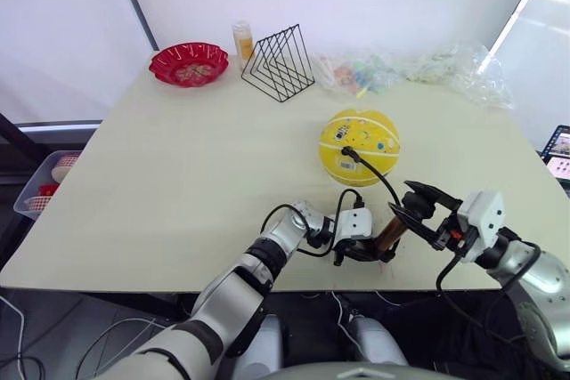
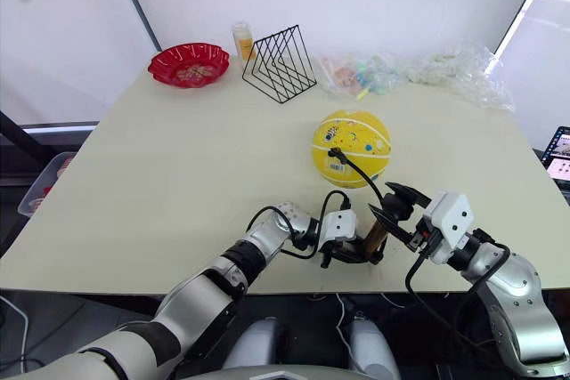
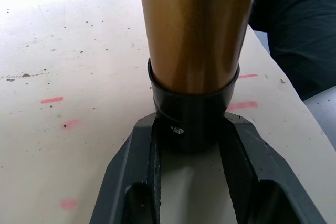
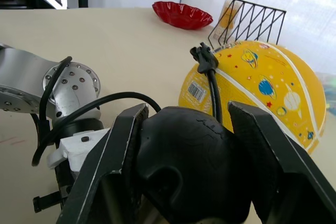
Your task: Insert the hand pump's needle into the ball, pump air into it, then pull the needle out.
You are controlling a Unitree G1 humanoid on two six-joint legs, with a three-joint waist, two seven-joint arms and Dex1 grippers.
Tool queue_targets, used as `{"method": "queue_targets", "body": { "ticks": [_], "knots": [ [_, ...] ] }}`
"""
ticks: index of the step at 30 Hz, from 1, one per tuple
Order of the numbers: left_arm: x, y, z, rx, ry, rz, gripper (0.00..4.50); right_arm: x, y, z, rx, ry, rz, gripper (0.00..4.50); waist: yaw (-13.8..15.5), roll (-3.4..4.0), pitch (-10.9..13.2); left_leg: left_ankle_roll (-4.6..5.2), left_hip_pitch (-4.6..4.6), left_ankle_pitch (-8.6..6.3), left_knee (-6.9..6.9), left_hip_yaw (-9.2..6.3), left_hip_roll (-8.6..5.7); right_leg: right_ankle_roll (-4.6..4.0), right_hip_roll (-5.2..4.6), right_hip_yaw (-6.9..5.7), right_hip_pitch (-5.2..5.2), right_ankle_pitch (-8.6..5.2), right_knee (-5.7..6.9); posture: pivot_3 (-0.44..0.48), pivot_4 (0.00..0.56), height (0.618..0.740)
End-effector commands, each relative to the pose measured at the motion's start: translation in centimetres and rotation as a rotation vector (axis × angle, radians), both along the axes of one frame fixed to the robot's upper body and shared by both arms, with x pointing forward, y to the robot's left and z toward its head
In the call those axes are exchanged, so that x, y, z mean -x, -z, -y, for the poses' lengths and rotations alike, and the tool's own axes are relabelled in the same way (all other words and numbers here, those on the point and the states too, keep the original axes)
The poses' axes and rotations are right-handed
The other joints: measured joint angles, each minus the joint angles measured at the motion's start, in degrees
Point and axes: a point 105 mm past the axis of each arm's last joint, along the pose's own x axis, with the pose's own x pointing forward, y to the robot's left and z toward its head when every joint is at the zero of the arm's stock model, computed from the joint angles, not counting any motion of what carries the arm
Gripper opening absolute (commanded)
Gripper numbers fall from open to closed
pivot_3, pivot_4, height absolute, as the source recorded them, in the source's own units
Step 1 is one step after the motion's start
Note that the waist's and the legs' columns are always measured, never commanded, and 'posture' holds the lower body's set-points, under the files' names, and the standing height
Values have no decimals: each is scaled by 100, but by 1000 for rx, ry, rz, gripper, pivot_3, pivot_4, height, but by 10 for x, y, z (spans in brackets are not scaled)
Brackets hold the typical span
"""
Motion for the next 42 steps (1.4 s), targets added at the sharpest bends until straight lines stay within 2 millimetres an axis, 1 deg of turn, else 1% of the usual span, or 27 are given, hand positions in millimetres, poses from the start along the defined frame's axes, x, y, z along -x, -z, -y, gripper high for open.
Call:
{"method": "queue_targets", "body": {
  "ticks": [1, 2, 3, 5, 7, 8, 9, 11, 14, 16, 17, 18, 19, 21, 22, 23, 24, 26, 28, 30, 31, 34, 36, 38, 40, 42],
  "knots": [
    [16, 49, -37, -212, -59, -130, 1097, 11, -48, -1, -37, -96, 94, 1938, 5, 33, 24, 0, -4, 0, 1, 2, -3, 0, -3, 1, -1, 0, 0, 0, 150, 740],
    [16, 49, -36, -212, -59, -130, 1097, 11, -54, 1, -40, -99, 104, 1938, 8, 37, 25, 0, -8, 0, 2, 6, -7, 1, -8, 5, -1, 1, 0, 0, 150, 740],
    [16, 49, -36, -212, -59, -130, 1097, 11, -57, 2, -41, -98, 103, 1938, 9, 36, 25, 0, -8, 0, 1, 4, -6, 1, -5, 3, -1, 0, 0, 0, 150, 740],
    [16, 49, -36, -211, -58, -130, 1097, 13, -77, 7, -56, -98, 128, 1938, 26, 30, 32, 0, -10, 0, 0, -6, -6, 0, 0, -6, -1, 0, 0, 0, 150, 740],
    [16, 49, -36, -210, -57, -131, 1097, 14, -88, 9, -58, -101, 139, 1938, 25, 36, 38, 0, -11, 0, 1, -3, -6, 1, -2, -4, -1, 0, 0, 0, 150, 740],
    [17, 49, -36, -209, -56, -131, 1097, 16, -99, 13, -42, -99, 162, 1938, 25, 36, 38, 0, -10, 0, 1, -2, -6, 1, -2, -2, -1, 0, 0, 0, 150, 740],
    [17, 49, -35, -209, -55, -132, 1097, 17, -108, 15, -31, -99, 179, 1938, 23, 51, 50, 0, -10, 0, 2, -2, -6, 1, -2, -3, 0, 0, 0, 0, 150, 740],
    [17, 49, -35, -209, -54, -132, 1097, 19, -122, 19, -22, -98, 204, 1938, 25, 50, 52, 0, -11, 0, 3, 4, -9, 2, -8, 2, -1, 1, 0, 0, 150, 740],
    [17, 49, -35, -209, -51, -132, 1097, 21, -139, 24, -24, -91, 231, 1938, 35, 38, 60, 0, -11, 0, 3, -3, -9, 2, -5, -3, 0, 0, 0, 0, 150, 740],
    [17, 49, -35, -210, -50, -132, 1097, 22, -146, 26, -20, -87, 241, 1938, 35, 36, 63, 1, -12, 0, 3, -1, -8, 2, -6, -2, 0, 1, 0, 0, 150, 740],
    [17, 48, -35, -211, -50, -131, 1097, 22, -154, 26, -33, -85, 257, 1938, 36, 34, 65, 0, -12, 0, 3, 1, -8, 2, -7, -1, -1, 0, 0, 0, 150, 740],
    [16, 48, -36, -212, -49, -130, 1097, 22, -157, 25, -39, -85, 260, 1938, 35, 36, 68, 1, -13, 0, 3, 0, -8, 2, -8, -1, -1, 0, -1, 0, 150, 740],
    [16, 48, -36, -213, -48, -129, 1097, 22, -156, 23, -36, -88, 251, 1938, 38, 48, 80, 0, -15, 0, 4, 1, -8, 2, -8, 0, -2, 1, 0, 0, 150, 740],
    [16, 48, -36, -213, -47, -129, 1097, 17, -133, 19, -17, -77, 165, 1938, 53, 49, 84, 1, -18, 1, 4, 3, -13, 2, -14, 1, -4, 1, 0, 0, 150, 740],
    [17, 48, -35, -213, -47, -129, 1097, 16, -127, 18, -13, -74, 142, 1938, 58, 47, 83, 1, -18, 0, 3, 1, -13, 1, -12, 0, -4, 1, -1, 0, 150, 740],
    [17, 48, -35, -213, -47, -129, 1097, 14, -113, 16, 17, -69, 101, 1938, 63, 44, 82, 1, -18, 0, 2, -1, -12, 1, -10, -2, -3, 0, -2, 0, 150, 740],
    [17, 48, -36, -213, -46, -129, 1097, 13, -104, 16, 40, -68, 78, 1938, 66, 39, 78, 1, -18, 0, 1, -2, -12, 0, -9, -3, -3, 0, -3, 0, 150, 740],
    [17, 49, -35, -212, -46, -130, 1097, 9, -75, 15, 23, -38, -4, 1938, 65, 24, 67, 1, -16, 0, 1, -1, -11, 0, -8, -2, -3, 0, -3, 0, 150, 740],
    [18, 49, -35, -212, -46, -130, 1097, 7, -60, 14, 14, -18, -39, 1938, 58, 6, 51, 1, -12, 0, 0, -2, -5, 1, -4, -3, -1, 0, -3, 0, 150, 740],
    [18, 49, -34, -209, -48, -132, 1097, 7, -38, 8, 8, -18, -79, 1938, 46, 6, 43, 1, -7, 0, 1, 2, -3, 2, -6, 1, -1, 0, -3, 0, 150, 740],
    [18, 49, -34, -209, -49, -132, 1097, 7, -24, 6, 9, -11, -103, 1938, 33, -5, 28, 1, -2, 0, 2, 1, -3, 2, -6, 0, 0, 0, -3, 0, 150, 740],
    [18, 50, -35, -211, -52, -132, 1097, 7, 6, 1, 19, -2, -135, 1938, 19, -30, -3, 0, 2, 0, -3, -4, 2, 1, -3, -4, 1, 0, -3, 0, 150, 740],
    [17, 50, -36, -211, -54, -132, 1097, 6, 14, 0, 8, 5, -137, 1938, 10, -28, -8, 0, 3, 0, -5, -4, 3, 0, -3, -4, 1, -1, -3, 0, 150, 740],
    [17, 50, -36, -211, -54, -131, 1097, 6, 16, -1, 7, 6, -129, 1938, 0, -25, -10, 0, 4, 0, -5, 1, 2, 0, -6, 0, 2, 0, -3, 0, 150, 740],
    [17, 50, -37, -213, -56, -129, 1097, 8, 31, -6, 8, -2, -145, 1938, -2, -30, -15, 0, 4, 0, -5, 1, 2, 0, -7, -1, 2, 0, -2, 0, 150, 740],
    [17, 50, -38, -215, -56, -128, 1097, 8, 34, -9, -15, -7, -138, 1938, -1, -25, -18, 0, 5, 0, -5, -5, 3, 0, -3, -5, 2, -1, -3, 0, 150, 740]
  ]
}}
